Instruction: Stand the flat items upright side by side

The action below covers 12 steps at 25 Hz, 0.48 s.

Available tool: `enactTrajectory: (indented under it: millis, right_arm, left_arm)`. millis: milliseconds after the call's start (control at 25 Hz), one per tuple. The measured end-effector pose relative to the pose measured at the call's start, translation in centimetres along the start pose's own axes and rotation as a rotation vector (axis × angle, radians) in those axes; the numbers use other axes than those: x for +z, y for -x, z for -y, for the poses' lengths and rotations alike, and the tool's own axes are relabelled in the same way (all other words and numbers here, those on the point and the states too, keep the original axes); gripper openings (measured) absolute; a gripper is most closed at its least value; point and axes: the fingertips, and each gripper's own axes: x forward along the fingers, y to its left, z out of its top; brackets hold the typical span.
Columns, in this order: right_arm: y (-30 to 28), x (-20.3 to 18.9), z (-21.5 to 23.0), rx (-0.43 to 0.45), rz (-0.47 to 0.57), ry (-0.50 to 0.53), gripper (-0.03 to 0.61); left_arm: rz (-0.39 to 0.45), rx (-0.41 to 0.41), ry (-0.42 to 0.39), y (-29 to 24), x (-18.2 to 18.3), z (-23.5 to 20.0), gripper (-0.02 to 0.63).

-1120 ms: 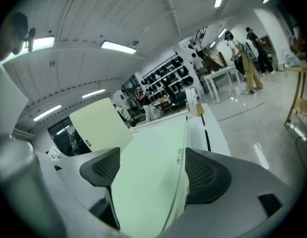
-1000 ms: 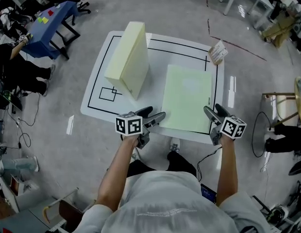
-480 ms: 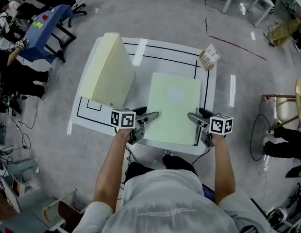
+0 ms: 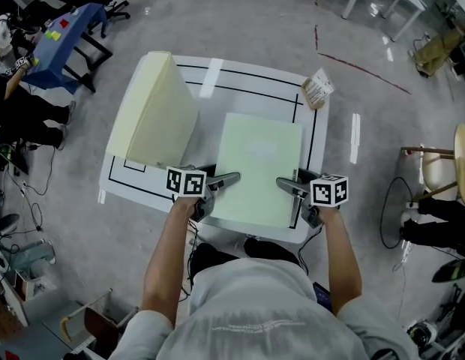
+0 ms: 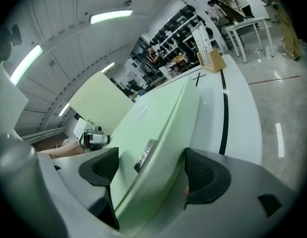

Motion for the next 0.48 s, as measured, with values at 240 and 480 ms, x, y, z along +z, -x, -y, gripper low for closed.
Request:
enactTrajectory:
  millis: [240, 480]
  right_arm:
    - [0.0, -0.2, -0.3, -0.001, 0.003, 0.028, 0.422]
    - [2.2, 1.6, -1.0, 0.070, 0.209, -0.021, 0.415]
  left_arm:
    - [0.005, 0.041, -0.093, -0.1, -0.3, 0.2, 0.405]
    - [0.081, 0.030, -0.166, 0.6, 0.3, 1.6, 0.405]
